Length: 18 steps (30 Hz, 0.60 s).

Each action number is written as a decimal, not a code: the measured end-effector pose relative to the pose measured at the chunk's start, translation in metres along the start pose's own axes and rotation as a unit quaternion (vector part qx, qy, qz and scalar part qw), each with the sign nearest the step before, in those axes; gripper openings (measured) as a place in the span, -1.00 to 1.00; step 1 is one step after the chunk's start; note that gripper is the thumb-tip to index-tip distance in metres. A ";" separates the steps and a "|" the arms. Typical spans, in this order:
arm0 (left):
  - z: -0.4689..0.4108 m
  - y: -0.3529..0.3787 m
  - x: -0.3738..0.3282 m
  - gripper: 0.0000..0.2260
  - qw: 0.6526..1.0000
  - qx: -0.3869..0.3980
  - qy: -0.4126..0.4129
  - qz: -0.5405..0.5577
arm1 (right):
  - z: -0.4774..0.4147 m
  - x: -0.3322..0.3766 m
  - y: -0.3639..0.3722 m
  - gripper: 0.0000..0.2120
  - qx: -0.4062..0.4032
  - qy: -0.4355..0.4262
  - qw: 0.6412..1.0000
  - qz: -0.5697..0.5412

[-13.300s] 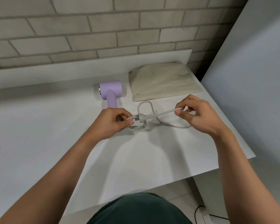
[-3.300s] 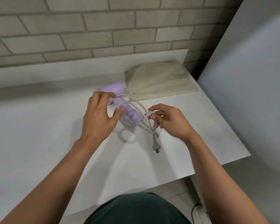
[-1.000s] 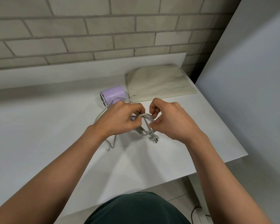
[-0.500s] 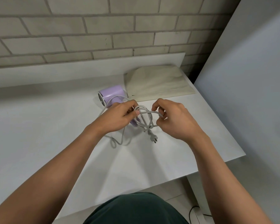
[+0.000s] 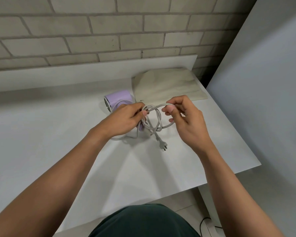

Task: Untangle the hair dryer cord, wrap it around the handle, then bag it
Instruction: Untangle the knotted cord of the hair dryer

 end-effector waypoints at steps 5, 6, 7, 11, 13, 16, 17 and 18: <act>-0.002 0.007 0.006 -0.78 0.999 -0.035 -0.010 0.004 | -0.006 -0.013 -0.005 -0.91 -0.009 0.013 0.982 0.188; -0.002 0.008 0.005 -0.77 0.999 -0.043 -0.010 -0.003 | -0.006 -0.011 -0.006 -0.85 -0.012 -0.033 0.967 0.252; -0.002 0.008 0.003 -0.77 0.999 -0.050 -0.005 -0.015 | -0.005 -0.006 -0.004 -0.76 -0.006 -0.084 0.951 0.298; -0.002 0.010 -0.011 -0.76 0.996 -0.057 0.032 -0.057 | -0.005 0.010 0.014 -0.75 0.087 -0.137 0.903 0.398; 0.000 0.013 -0.013 -0.74 0.996 -0.050 0.031 -0.062 | -0.009 0.010 0.015 -0.81 0.085 -0.119 0.898 0.414; 0.005 0.016 -0.007 -0.72 1.000 -0.026 0.007 -0.002 | -0.010 0.009 0.013 -0.82 0.090 -0.110 0.887 0.440; 0.006 0.017 -0.005 -0.71 1.000 -0.025 0.001 0.012 | -0.008 0.009 0.013 -0.86 0.091 -0.110 0.881 0.451; 0.008 0.017 -0.003 -0.71 0.999 -0.026 -0.005 0.023 | -0.007 0.009 0.013 -0.87 0.089 -0.109 0.879 0.455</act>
Point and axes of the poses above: each hand's wrist, its own z-axis away from the middle knuckle, its own y-axis out of the palm, x = y × z, the point moved 3 cm from there along -z, towards the middle knuckle, and after that the axes turned 1 degree about z, right-handed, at the moved point
